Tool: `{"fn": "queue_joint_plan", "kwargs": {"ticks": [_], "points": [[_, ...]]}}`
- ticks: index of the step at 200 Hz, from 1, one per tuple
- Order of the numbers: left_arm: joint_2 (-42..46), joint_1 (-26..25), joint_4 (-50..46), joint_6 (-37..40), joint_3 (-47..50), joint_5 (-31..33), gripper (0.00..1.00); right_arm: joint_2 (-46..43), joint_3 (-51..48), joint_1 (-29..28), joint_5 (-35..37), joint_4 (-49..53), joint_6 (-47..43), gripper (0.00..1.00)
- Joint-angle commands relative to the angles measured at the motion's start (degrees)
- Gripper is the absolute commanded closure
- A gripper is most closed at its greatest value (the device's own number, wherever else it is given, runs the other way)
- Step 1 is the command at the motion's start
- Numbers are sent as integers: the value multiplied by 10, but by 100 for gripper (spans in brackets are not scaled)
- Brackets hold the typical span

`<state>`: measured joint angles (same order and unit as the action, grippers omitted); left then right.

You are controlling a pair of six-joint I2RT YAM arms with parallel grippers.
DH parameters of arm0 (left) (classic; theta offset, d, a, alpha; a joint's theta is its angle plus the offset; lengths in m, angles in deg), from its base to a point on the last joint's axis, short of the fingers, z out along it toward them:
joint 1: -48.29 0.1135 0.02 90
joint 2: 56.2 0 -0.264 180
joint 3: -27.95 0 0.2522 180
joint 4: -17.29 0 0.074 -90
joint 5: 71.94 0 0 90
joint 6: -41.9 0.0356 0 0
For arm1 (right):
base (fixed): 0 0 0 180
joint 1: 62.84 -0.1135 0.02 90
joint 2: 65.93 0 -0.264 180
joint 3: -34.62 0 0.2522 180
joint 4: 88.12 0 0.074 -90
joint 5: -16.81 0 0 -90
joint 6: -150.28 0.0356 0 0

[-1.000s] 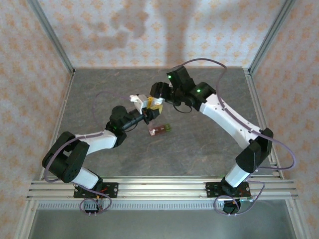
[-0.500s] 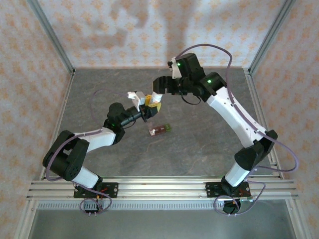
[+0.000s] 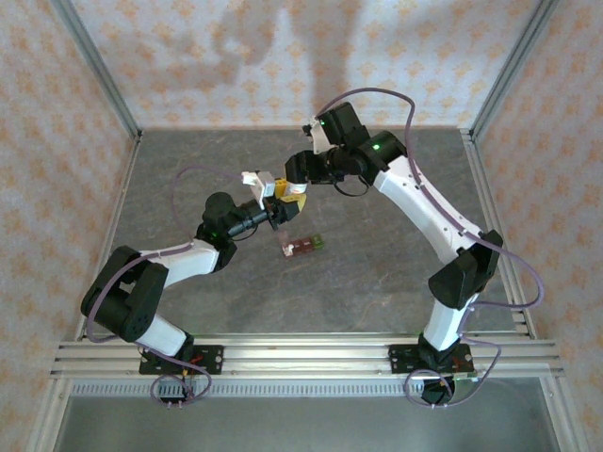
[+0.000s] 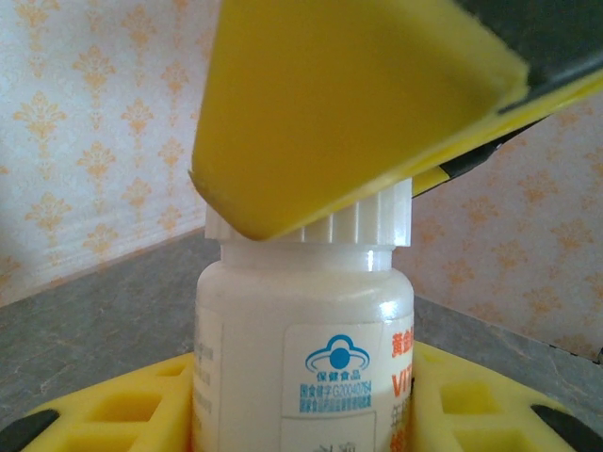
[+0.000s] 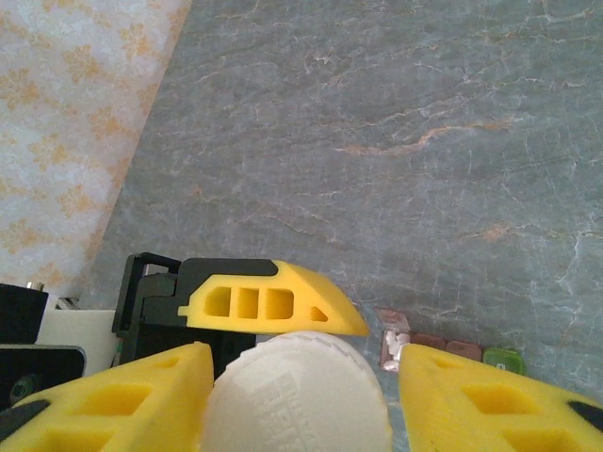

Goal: Sort the pills into containers

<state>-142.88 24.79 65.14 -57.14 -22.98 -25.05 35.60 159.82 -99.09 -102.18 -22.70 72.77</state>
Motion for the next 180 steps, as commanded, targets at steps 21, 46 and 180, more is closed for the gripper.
{"fn": "queue_joint_plan", "kwargs": {"ticks": [21, 46, 180], "points": [[-5, 6, 36, -8, -14, -8, 100, -15, -26, 3, -12, -20, 28, 60], [-6, 6, 36, -6, -15, 1, 100, -38, -87, -6, 23, -83, 119, 64], [-28, 14, 38, 12, -9, 19, 100, -87, -92, -55, 204, -106, 223, 22]]}}
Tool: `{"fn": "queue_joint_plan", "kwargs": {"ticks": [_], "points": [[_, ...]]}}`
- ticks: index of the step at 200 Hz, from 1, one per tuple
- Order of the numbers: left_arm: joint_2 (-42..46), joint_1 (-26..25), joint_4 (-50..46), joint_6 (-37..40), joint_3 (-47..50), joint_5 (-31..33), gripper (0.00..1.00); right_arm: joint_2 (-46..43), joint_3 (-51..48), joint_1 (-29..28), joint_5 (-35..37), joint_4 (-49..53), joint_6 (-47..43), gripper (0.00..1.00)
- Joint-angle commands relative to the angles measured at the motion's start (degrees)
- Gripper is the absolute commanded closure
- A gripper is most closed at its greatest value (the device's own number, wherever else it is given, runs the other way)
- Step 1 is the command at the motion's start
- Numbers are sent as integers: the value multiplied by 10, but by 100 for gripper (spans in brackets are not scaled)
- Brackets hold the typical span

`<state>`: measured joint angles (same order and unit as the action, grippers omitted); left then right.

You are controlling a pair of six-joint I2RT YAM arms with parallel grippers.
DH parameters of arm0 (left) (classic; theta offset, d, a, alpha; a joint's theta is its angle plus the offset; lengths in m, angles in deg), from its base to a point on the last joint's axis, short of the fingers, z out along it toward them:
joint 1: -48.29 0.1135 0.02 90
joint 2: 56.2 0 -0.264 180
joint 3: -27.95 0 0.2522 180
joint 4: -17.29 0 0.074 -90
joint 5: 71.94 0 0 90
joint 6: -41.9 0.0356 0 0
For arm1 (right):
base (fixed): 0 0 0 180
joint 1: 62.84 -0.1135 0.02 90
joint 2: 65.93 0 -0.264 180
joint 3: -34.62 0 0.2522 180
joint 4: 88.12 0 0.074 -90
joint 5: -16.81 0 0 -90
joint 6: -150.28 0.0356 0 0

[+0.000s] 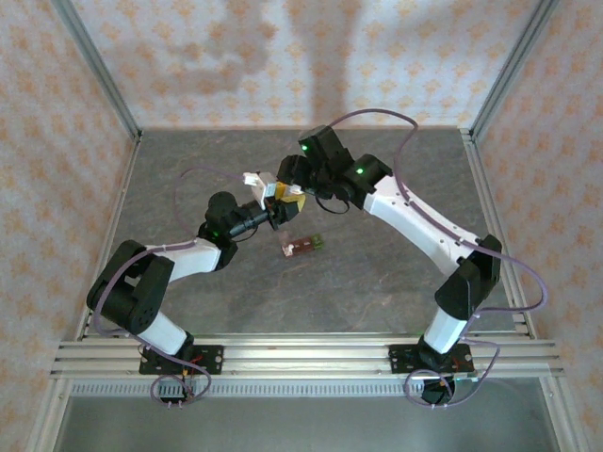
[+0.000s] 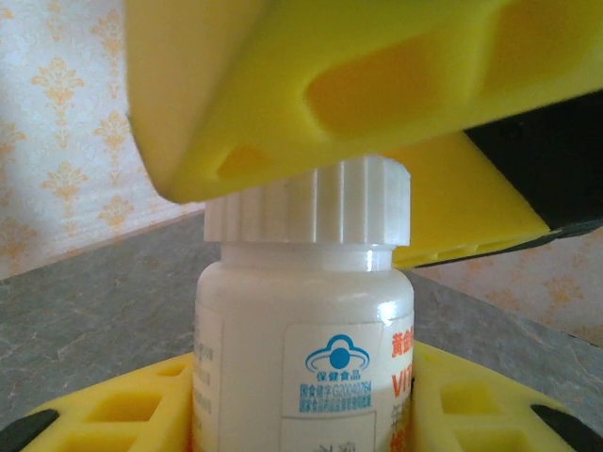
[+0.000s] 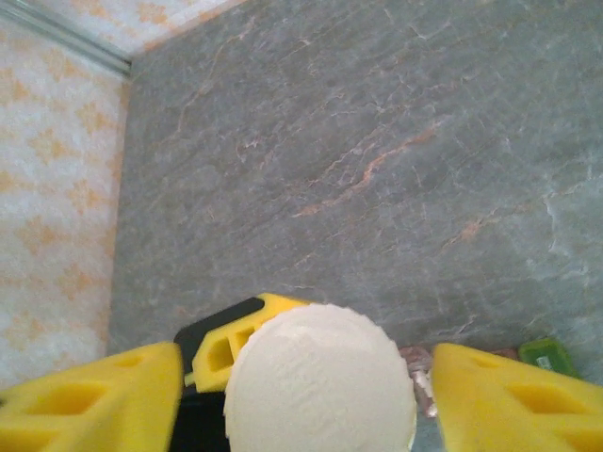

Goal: Sort the pills into containers

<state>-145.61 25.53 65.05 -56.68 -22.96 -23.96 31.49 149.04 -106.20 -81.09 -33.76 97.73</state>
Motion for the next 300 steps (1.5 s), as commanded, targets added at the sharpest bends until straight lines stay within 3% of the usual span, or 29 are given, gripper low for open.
{"fn": "queue_joint_plan", "kwargs": {"ticks": [1, 43, 73, 119, 257, 300], "points": [[-1, 6, 39, 8, -9, 8, 100, -48, 15, 18, -8, 5, -29, 22], [5, 9, 43, 5, -4, -3, 100, -91, 3, 72, -87, 2, -128, 19], [6, 11, 43, 3, -3, -10, 100, -61, 39, 110, -176, 49, -201, 21], [8, 12, 32, 2, -9, -20, 100, 17, 108, 113, -286, 113, -241, 26], [-1, 12, 38, -6, -13, -22, 100, 55, 108, 92, -308, 102, -238, 38], [9, 12, 34, -6, -9, -22, 100, 56, 104, 86, -299, 99, -231, 54]]}}
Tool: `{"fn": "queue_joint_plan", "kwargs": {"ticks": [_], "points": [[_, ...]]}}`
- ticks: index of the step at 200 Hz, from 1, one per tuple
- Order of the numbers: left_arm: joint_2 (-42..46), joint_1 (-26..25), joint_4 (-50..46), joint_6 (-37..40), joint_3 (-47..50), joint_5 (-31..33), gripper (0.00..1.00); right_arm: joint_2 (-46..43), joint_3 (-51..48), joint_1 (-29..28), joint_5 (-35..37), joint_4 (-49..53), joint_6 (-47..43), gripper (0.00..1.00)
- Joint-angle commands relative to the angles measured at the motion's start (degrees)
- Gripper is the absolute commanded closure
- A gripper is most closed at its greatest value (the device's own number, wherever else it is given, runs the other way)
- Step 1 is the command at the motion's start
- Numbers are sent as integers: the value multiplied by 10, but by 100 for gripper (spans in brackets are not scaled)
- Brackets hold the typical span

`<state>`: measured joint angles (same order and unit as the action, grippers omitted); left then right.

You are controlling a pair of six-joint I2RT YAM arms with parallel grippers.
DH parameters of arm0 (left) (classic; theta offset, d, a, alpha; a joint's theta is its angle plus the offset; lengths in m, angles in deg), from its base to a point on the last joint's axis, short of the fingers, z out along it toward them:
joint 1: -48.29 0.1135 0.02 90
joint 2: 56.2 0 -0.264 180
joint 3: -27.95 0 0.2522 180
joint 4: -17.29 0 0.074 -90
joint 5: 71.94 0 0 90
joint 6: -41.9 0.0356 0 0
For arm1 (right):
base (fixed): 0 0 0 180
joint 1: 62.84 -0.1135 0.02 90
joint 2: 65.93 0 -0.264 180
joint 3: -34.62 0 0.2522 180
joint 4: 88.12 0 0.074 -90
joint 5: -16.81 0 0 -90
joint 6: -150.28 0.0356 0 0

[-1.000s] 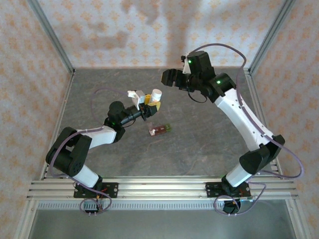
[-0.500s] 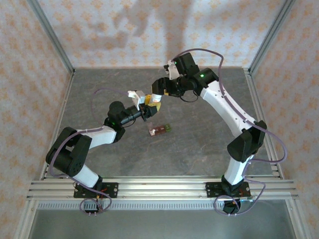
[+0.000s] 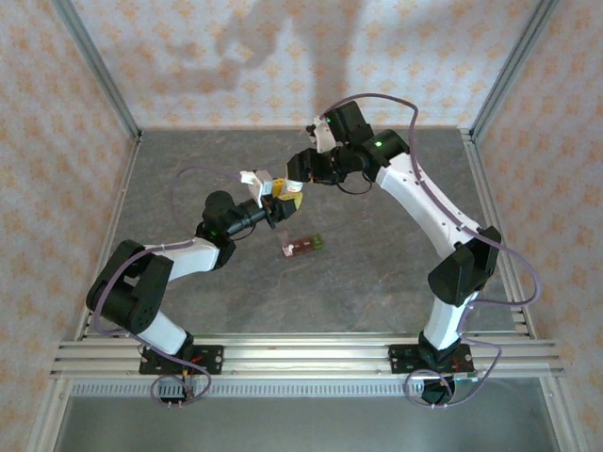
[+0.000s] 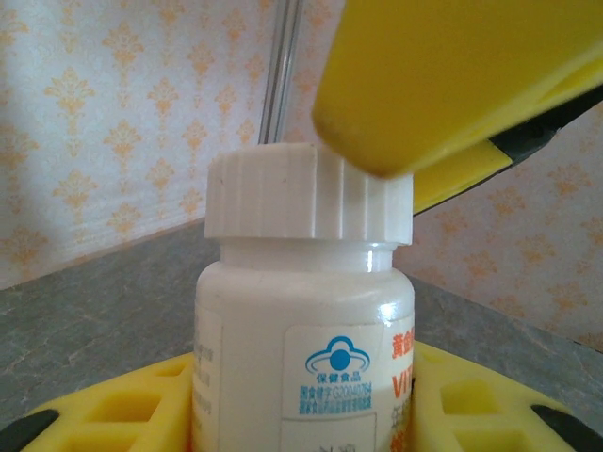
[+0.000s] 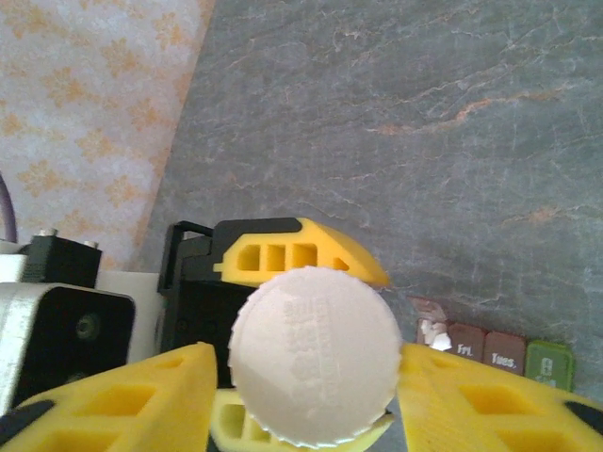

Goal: Sort the pills into containers

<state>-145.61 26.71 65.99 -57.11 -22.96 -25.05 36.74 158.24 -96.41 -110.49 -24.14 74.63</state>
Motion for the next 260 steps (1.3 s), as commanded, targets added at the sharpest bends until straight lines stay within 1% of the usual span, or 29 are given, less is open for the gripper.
{"fn": "queue_joint_plan", "kwargs": {"ticks": [1, 30, 45, 54, 70, 85, 99, 118, 133, 147, 159, 176, 187, 197, 214, 229, 260], "points": [[9, 1, 24, -2, -9, -11, 100, 3, 11, -12, -5, 3, 1, 54], [14, 1, 23, -2, -7, -11, 100, 1, 10, -18, 10, 1, 9, 59], [16, 1, 23, -3, -7, -11, 100, -2, 9, -28, 39, 1, 23, 64], [15, 1, 23, -2, -7, -8, 100, -4, 7, -37, 62, 0, 38, 64], [16, 1, 22, -2, -8, -6, 100, -9, -6, -59, 116, -9, 79, 65], [17, 1, 21, 1, -8, -2, 100, -23, -41, -82, 174, -35, 139, 65], [17, 1, 21, 3, -8, 0, 100, -39, -86, -99, 197, -79, 193, 65], [18, 1, 16, 4, -9, -1, 100, -52, -110, -109, 212, -105, 223, 65], [17, 1, 14, 7, -10, -1, 100, -56, -103, -109, 220, -102, 221, 61], [15, 1, 14, 8, -12, -1, 100, -55, -78, -108, 230, -79, 206, 56], [14, 1, 16, 8, -11, -2, 100, -51, -51, -104, 232, -56, 190, 48], [14, 2, 16, 8, -11, -4, 100, -55, -21, -94, 230, -37, 169, 35], [14, 3, 18, 7, -9, -4, 100, -62, -13, -87, 228, -29, 158, 26], [15, 4, 19, 7, -8, -6, 100, -70, -11, -81, 226, -28, 148, 21], [14, 5, 19, 5, -8, -11, 100, -74, -6, -61, 207, -22, 131, 19], [15, 6, 20, 4, -9, -13, 100, -65, 5, -42, 176, -13, 108, 20], [17, 7, 19, 1, -11, -19, 100, -31, 44, -27, 128, 20, 21, 21]]}}
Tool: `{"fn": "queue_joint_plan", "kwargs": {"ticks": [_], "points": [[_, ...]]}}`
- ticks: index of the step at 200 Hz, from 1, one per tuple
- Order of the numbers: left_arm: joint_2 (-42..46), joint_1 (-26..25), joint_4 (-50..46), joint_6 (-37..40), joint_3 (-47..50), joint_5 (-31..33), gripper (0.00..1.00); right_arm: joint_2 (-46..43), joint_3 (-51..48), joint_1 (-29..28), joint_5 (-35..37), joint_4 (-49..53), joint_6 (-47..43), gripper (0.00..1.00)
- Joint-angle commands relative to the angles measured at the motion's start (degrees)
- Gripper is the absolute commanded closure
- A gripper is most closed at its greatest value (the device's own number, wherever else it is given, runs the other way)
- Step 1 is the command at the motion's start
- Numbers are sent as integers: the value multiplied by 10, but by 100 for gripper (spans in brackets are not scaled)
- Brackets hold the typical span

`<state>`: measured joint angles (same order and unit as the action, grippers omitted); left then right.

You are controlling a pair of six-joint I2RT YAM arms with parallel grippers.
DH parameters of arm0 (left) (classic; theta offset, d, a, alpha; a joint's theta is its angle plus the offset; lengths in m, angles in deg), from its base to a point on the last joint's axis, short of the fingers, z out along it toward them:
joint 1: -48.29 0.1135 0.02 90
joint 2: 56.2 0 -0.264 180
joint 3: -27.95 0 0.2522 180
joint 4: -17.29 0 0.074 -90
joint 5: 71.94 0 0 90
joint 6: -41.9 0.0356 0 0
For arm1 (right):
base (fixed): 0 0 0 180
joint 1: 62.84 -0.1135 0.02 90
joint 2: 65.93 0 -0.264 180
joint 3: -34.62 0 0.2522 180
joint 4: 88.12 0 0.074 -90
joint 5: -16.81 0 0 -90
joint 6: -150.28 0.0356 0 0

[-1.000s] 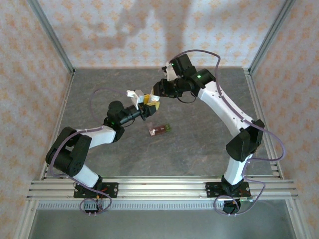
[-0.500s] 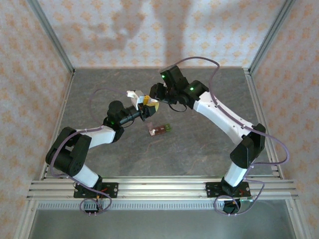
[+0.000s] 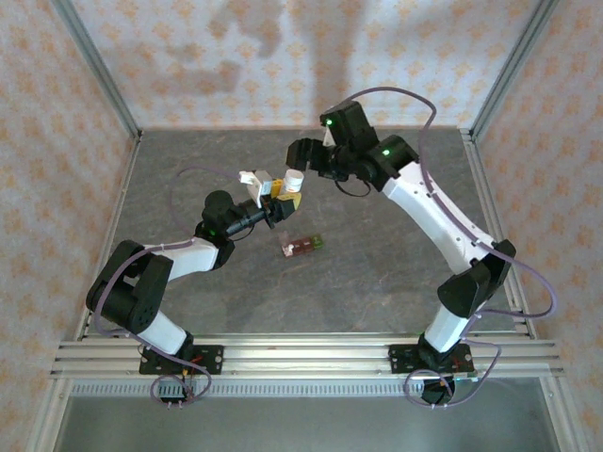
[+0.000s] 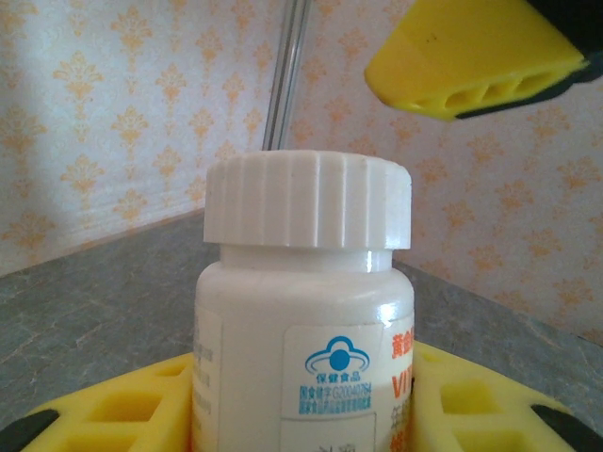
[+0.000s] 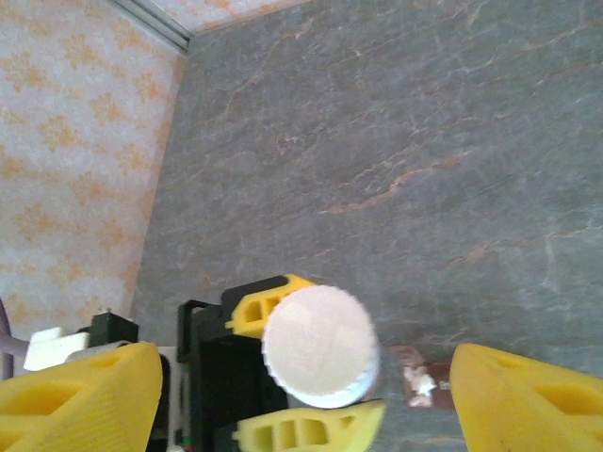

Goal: Sort the pills into containers

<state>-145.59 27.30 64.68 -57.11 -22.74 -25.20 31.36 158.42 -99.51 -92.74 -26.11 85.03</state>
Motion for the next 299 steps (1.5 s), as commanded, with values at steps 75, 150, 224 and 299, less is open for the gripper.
{"fn": "queue_joint_plan", "kwargs": {"ticks": [75, 150, 224, 299], "points": [[24, 2, 28, 1, -12, -25, 100, 96, 118, 5, -132, 105, -145, 26], [25, 3, 30, 0, -7, -24, 100, 103, 102, 5, -126, 104, -142, 44], [22, 4, 34, -4, -12, -23, 100, 92, 67, -6, -106, 72, -79, 63], [15, 4, 35, 0, -8, -16, 100, 53, -13, -82, 62, -15, 130, 63]]}}
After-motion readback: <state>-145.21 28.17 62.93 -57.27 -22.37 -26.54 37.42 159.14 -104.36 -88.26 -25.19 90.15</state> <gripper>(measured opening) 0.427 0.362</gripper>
